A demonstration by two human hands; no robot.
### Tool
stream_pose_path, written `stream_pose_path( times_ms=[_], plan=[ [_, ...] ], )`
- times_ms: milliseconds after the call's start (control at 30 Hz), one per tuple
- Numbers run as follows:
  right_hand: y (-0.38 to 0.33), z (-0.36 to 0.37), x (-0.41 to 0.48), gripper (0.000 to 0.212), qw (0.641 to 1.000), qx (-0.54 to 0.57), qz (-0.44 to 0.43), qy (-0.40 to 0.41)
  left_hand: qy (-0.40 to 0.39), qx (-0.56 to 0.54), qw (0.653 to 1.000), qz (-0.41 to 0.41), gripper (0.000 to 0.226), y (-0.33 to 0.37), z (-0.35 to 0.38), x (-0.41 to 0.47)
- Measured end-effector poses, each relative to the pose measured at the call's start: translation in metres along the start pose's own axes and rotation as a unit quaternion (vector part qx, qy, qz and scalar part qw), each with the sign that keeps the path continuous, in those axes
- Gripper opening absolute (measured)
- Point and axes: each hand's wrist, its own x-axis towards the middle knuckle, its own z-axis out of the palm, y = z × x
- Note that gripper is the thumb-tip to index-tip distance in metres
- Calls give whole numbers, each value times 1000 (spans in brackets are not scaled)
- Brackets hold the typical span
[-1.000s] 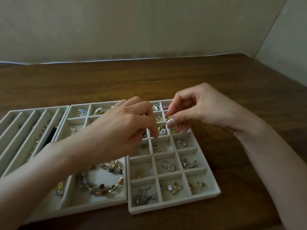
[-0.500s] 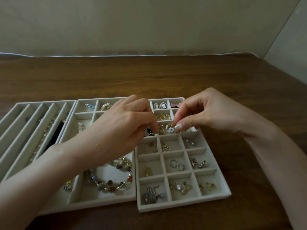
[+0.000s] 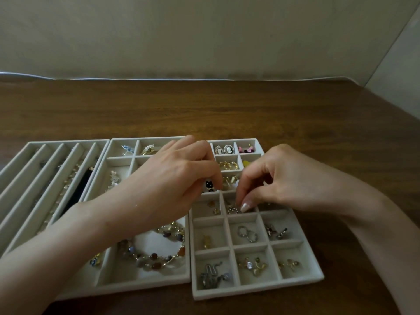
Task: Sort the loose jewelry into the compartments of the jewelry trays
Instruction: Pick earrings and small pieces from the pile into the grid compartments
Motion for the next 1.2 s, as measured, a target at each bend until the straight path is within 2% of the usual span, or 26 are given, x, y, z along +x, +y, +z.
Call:
stream_pose_path(
  times_ms=[167,500,700,900,1067,1200],
  plan=[
    [0,5,-1,8,996,-78,-27,29,-33,-11,998,46,41,7,-2,0],
    [3,8,2,5,989,-134,-34,61,-75,-4,996,55,38,9,0,-1],
    [3,9,4,12,984,-164,-27,66,-81,8,995,65,38,10,5,-2],
    [4,3,2,6,989,-122,-24,75,-78,16,995,67,36,9,5,-2],
    [1,-7,-9,24,996,-72,-22,45,-72,13,995,68,35,10,5,-2],
    [0,-2,-6,26,995,-103,1,8,-75,23,994,72,32,9,5,-1]
  ],
)
